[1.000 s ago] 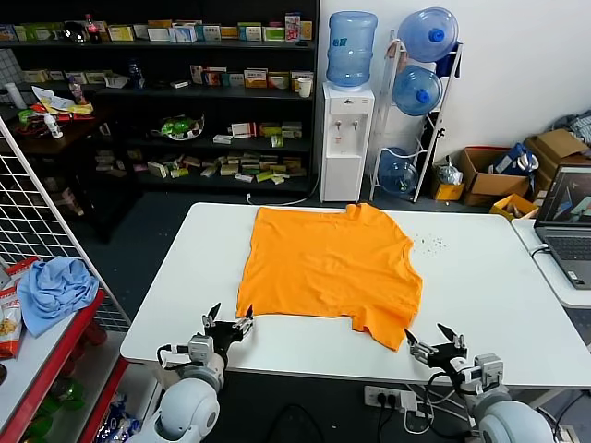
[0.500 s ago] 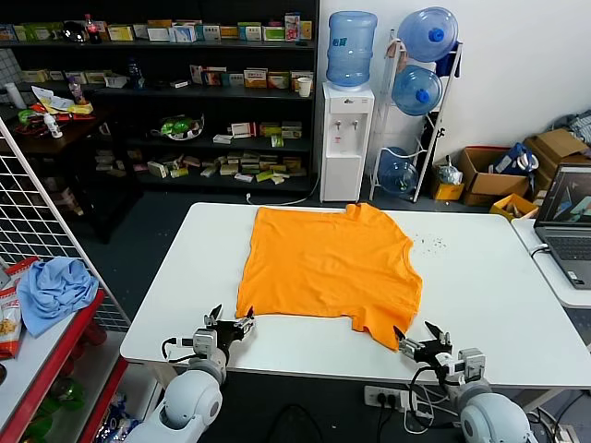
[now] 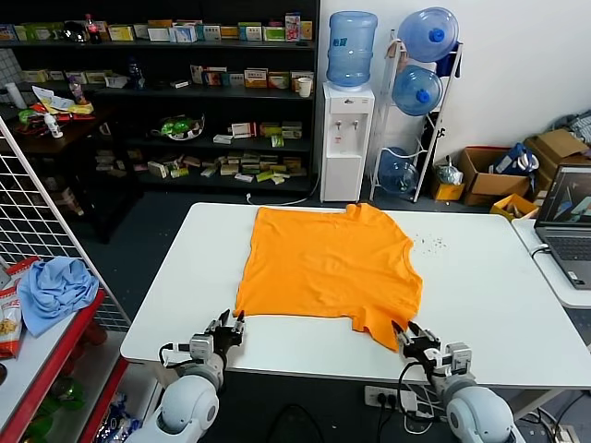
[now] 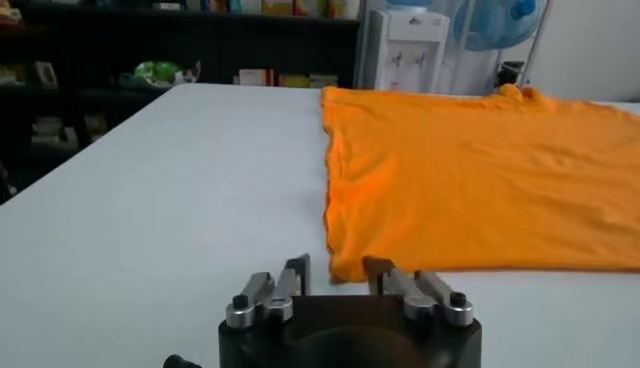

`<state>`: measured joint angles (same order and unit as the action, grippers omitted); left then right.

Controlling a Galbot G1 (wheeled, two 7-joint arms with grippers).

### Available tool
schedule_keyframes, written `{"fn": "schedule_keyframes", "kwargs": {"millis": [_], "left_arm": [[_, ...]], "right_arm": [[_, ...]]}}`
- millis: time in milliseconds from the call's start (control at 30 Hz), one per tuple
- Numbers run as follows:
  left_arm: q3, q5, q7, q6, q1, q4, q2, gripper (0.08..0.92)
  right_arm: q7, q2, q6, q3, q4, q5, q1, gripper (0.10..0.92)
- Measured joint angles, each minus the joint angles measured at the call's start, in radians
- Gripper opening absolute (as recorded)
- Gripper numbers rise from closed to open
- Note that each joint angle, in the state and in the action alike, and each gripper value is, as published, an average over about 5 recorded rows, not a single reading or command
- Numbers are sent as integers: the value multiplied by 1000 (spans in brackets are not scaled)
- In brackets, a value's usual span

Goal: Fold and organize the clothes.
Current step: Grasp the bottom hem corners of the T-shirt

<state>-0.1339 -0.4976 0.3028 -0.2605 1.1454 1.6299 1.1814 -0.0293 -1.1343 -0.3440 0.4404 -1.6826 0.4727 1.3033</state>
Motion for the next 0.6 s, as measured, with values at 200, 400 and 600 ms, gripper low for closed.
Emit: {"fn": "schedule_keyframes", "kwargs": {"millis": [200,400,600], "left_arm": [[1,-1,-5,17,13,14,-9,190],[-5,-3,-5,34,33,51,-28,90],[-15,-12,3,46,66,106,-55,90]], "right_arm": [[3,7,-5,7,-28,0,19,132],[11,28,-18,25,-87,-5,63,124],[25,49,-29,50,-163,-28,127,124]]}}
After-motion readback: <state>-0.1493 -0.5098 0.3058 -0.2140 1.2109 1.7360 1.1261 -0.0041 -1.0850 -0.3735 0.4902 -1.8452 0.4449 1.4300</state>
